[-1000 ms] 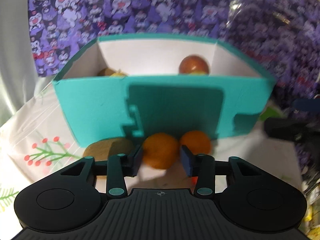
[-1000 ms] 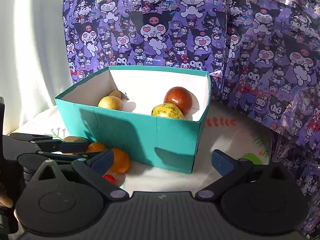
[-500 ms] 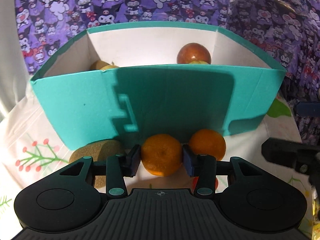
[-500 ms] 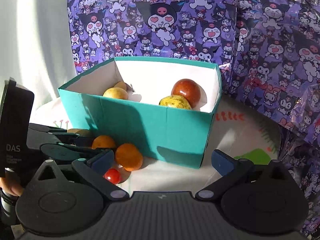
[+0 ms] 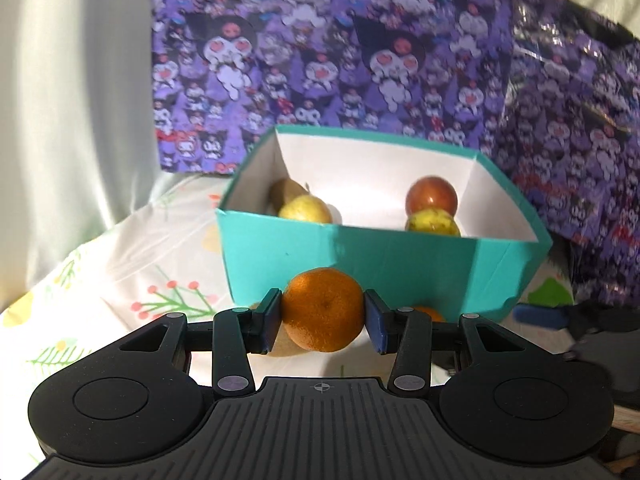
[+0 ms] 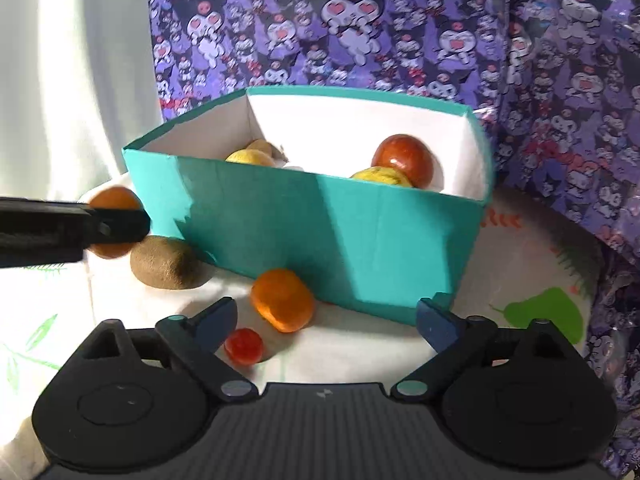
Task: Organize fruits
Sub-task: 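Lift the tangerine with the left tool while the right tool grasps another tangerine, then drop the tangerine into the teal box with the left tool while the right tool carries its tangerine over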
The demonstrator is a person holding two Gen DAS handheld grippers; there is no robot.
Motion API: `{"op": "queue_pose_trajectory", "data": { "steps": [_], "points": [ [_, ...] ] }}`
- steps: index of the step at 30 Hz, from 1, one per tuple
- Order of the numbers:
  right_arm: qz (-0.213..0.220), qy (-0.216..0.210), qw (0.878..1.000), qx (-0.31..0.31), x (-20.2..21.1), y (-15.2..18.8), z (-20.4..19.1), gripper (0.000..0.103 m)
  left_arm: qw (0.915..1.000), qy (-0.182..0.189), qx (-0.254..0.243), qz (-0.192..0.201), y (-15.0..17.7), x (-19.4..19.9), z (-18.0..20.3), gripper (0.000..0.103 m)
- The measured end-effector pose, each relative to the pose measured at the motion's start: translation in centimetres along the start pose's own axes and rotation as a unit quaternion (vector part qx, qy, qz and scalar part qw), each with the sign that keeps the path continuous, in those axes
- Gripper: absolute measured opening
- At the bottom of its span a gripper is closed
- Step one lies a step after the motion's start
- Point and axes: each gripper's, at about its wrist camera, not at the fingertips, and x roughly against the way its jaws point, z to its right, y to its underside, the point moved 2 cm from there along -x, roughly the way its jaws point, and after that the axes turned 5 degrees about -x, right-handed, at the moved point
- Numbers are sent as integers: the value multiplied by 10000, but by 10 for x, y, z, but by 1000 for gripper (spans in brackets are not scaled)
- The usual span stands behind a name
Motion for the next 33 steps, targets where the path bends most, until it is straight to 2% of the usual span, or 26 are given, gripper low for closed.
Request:
{"op": "queue_pose_trajectory", "data": {
  "steps": [6,8,9,11,13,21,26,33],
  "points": [
    [-73,-79,9999,75,-20,-2,-13,79,9998,-63,113,-126,-1,-1,-5,48],
    [-112,-100,9998,115,-28,-2,-16,69,9998,-60,130,-167,1,-2,-6,48],
    [-131,-88,9998,150,-31,-2,-18,67,9997,-62,145,-200,2,-3,-7,48],
    [-190,-80,9996,214,-39,-1,-21,53,9996,-84,160,-234,4,-3,-9,48],
    [-268,-105,9992,283,-46,-1,-24,47,9994,-95,187,-264,5,-4,-10,48],
    [-387,-182,9984,383,-53,-1,-27,43,9991,-146,188,-349,5,-5,-10,48],
    [-270,-176,9990,322,-37,-9,-22,42,9990,-205,179,-358,-2,-2,-8,48],
    [-33,-238,9995,192,-4,-24,-13,42,9995,-277,46,-108,-31,12,3,48]
  ]
}}
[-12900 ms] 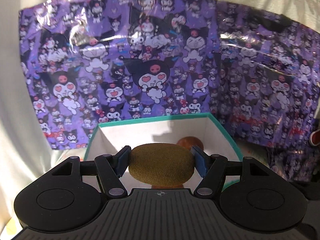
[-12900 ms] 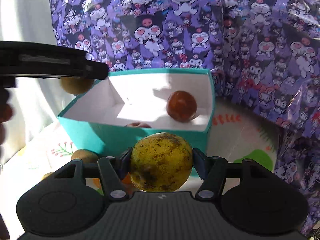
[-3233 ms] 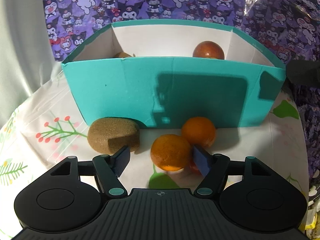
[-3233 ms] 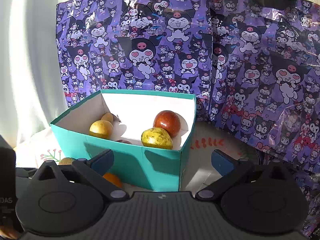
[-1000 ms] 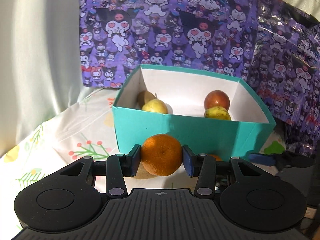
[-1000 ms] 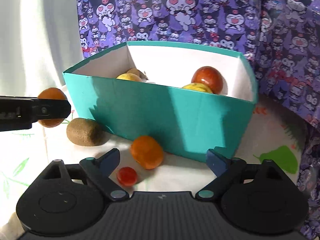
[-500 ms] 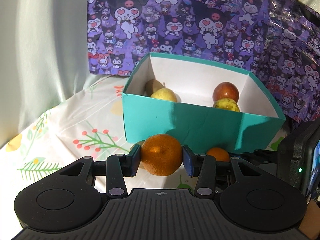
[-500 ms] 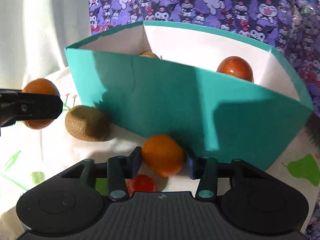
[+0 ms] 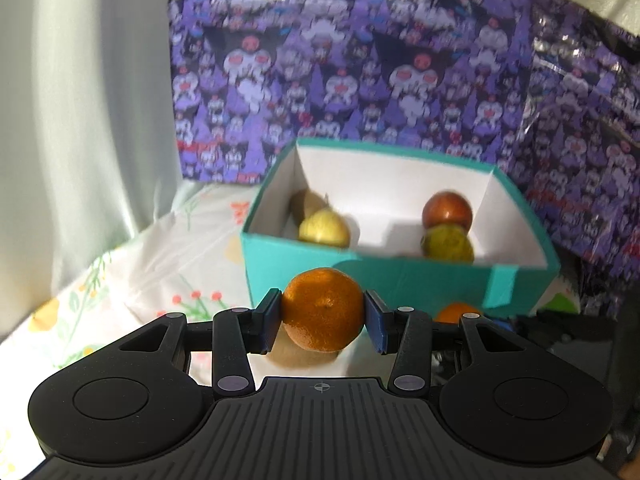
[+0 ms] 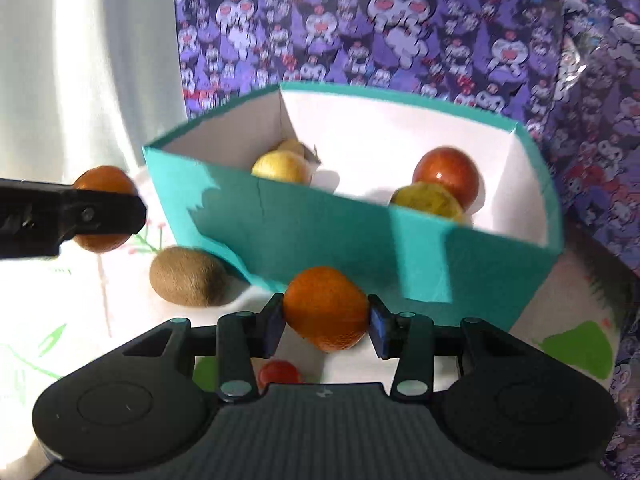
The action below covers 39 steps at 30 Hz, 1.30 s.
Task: Organize fruits
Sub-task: 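Drop the tangerine into the teal box with the left tool while the right tool carries its tangerine over, then lower the tangerine into the teal box and open the right tool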
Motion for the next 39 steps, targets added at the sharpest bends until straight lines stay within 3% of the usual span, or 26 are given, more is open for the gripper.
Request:
{"op": "queue_pose_trajectory", "data": {
  "steps": [6,11,16,25,31,34,36,39],
  "points": [
    [442,0,9989,-173,41,-20,15,42,9992,-90,-101,366,-44,5,16,49],
    [660,183,9970,-355,60,-34,33,42,9978,-207,-370,517,-69,-24,36,49],
    [723,312,9959,-442,69,-36,47,42,9992,-33,-310,244,-70,-65,45,49],
    [750,459,9948,-507,70,-36,58,42,9987,-192,-425,-209,-59,-112,57,49],
    [756,458,9945,-563,66,-38,58,42,9984,-143,-448,-318,-53,-122,57,50],
    [762,449,9946,-548,64,-38,57,42,9988,-161,-442,-130,-54,-117,56,51],
    [755,442,9946,-549,64,-39,57,42,9987,-215,-469,3,-57,-112,56,66],
    [770,451,9945,-545,63,-40,57,42,9987,-244,-418,152,-59,-100,52,75]
  ]
}}
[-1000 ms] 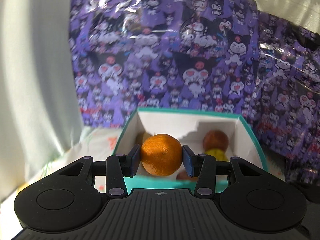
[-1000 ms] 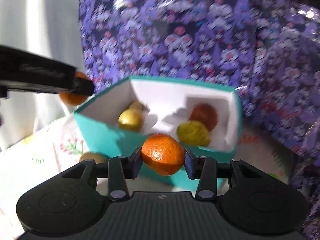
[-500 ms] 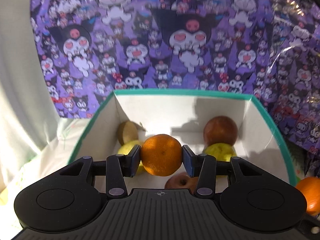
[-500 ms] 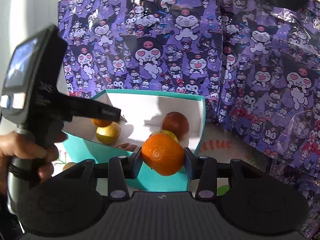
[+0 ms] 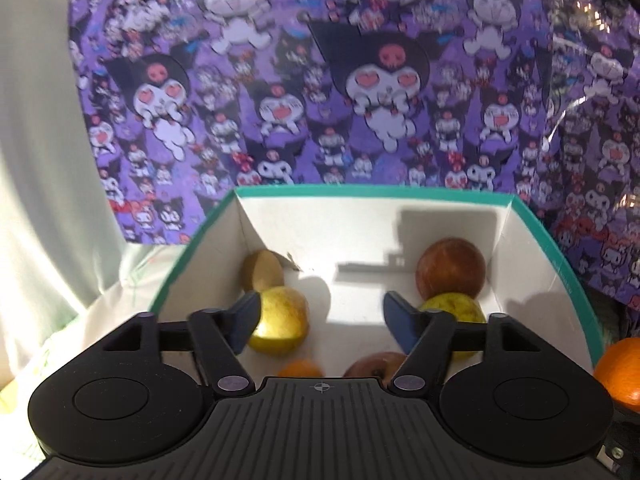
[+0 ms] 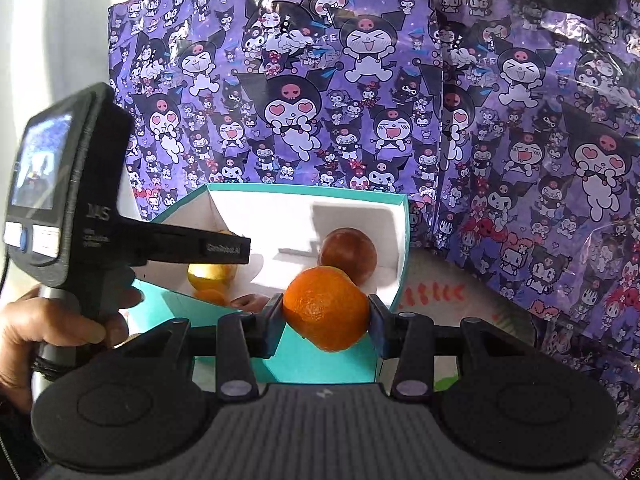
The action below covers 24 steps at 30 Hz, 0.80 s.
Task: Organize fruits
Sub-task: 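Lower the tangerine into the teal box and open the right tool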
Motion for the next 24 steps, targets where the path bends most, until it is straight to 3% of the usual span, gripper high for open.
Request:
{"op": "queue_pose_trajectory", "data": {
  "steps": [4,9,13,24],
  "points": [
    [24,-5,10000,-21,0,-3,0,42,9999,9,159,63,2,29,-10,86],
    [81,-3,10000,-36,-1,-8,-2,42,9972,-440,595,111,23,80,-28,96],
    [94,52,9999,-51,-7,-14,-3,43,9947,-307,953,-242,41,93,-43,96],
    [-19,324,9995,14,-41,-21,-8,43,9941,-528,782,-533,60,100,-46,96]
  ]
}}
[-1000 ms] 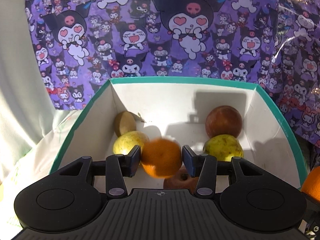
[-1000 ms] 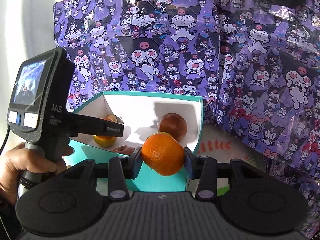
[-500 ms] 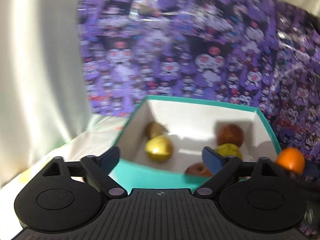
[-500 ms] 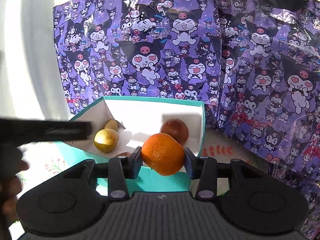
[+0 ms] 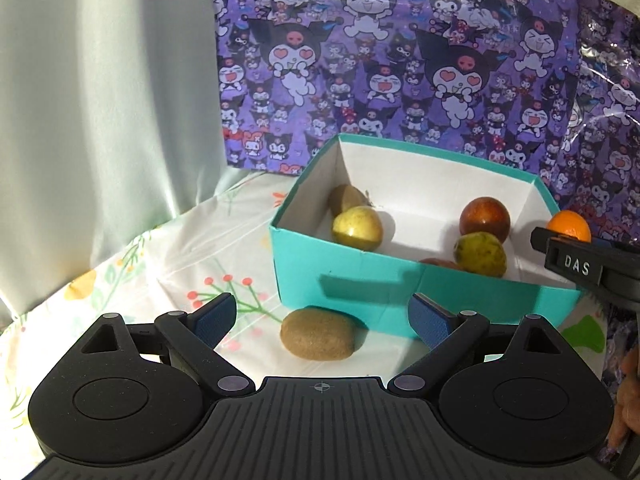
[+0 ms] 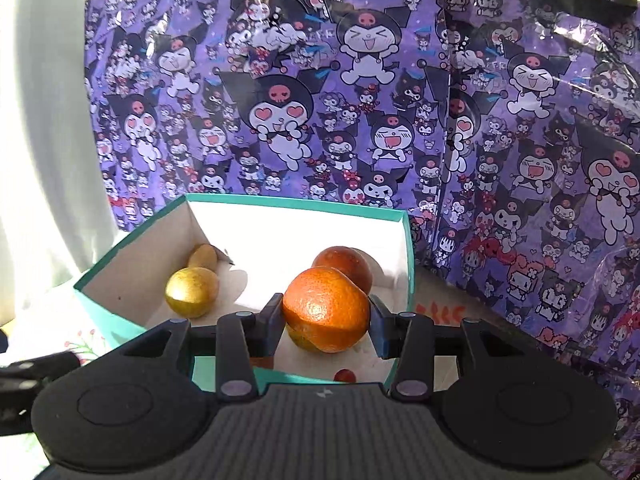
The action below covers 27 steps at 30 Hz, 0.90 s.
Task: Organize fruits
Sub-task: 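Lower the tangerine into the teal box and open the right tool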
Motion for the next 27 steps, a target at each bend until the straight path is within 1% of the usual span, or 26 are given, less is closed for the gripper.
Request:
{"op": "queue_pose_trajectory", "data": {
  "steps": [10,17,19,21,22,24,27],
  "points": [
    [-220,161,9996,27,-21,5,-1,43,9999,-29,-31,-125,1,-7,-1,96],
    [-79,254,9996,122,-19,2,-4,44,9998,17,-89,-166,3,-10,-3,96],
    [-63,252,9996,75,-17,0,-3,45,9997,32,-112,-215,4,-13,-2,96],
    [-12,253,9997,15,-11,0,-2,48,9996,33,-121,-237,4,-16,-2,96],
    [42,250,9997,-9,-6,0,-2,50,9996,48,-127,-253,5,-17,-2,96],
    [134,217,9997,-35,5,0,-2,51,9995,59,-133,-289,6,-20,-3,96],
    [199,127,9997,-62,22,6,-3,55,9992,65,-196,-331,9,-25,-4,96]
  ]
}}
